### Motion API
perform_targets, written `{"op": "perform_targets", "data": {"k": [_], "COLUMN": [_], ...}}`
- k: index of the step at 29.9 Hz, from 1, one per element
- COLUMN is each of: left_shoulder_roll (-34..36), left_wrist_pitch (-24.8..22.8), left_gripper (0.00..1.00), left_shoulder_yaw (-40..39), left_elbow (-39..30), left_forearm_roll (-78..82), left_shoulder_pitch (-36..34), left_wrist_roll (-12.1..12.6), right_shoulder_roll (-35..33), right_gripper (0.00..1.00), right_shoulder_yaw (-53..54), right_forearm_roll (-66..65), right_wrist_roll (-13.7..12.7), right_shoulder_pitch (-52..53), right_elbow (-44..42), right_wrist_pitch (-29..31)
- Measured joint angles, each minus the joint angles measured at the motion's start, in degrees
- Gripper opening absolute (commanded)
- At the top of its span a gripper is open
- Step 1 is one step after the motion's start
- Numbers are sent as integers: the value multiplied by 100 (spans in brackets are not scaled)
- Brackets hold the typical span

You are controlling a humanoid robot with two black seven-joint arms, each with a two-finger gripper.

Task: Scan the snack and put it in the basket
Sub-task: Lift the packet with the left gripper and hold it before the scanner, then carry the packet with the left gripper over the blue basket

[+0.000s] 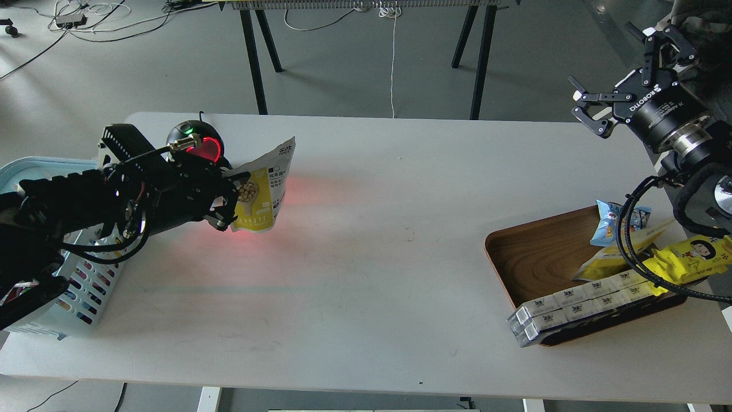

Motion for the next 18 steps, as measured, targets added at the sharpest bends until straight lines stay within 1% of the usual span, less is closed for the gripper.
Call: {"op": "perform_targets", "data": {"k": [4,11,15,18], "left_shoulder_roll": [-112,-615,-728,-768], "left_wrist_pitch": [-205,-584,-614,-549], "left_gripper": [2,2,2,1], "left_shoulder_yaw": [0,-41,-78,-95], "left_elbow": [0,2,-1,-4], "left_forearm_roll": [1,0,0,0], "left_shoulder_pitch": [-165,-393,-398,-397], "left_wrist_roll": [1,21,61,96], "right_shoulder_roll": [30,38,36,34], "right_gripper": [99,99,99,99], "right_shoulder_yaw": [0,0,0,0], "right_forearm_roll": [0,0,0,0], "right_wrist_roll": [0,0,0,0], "right_shoulder_pitch": [0,8,17,18], "right_elbow": [-3,2,6,8], "right_wrist_pitch": [0,0,0,0]}}
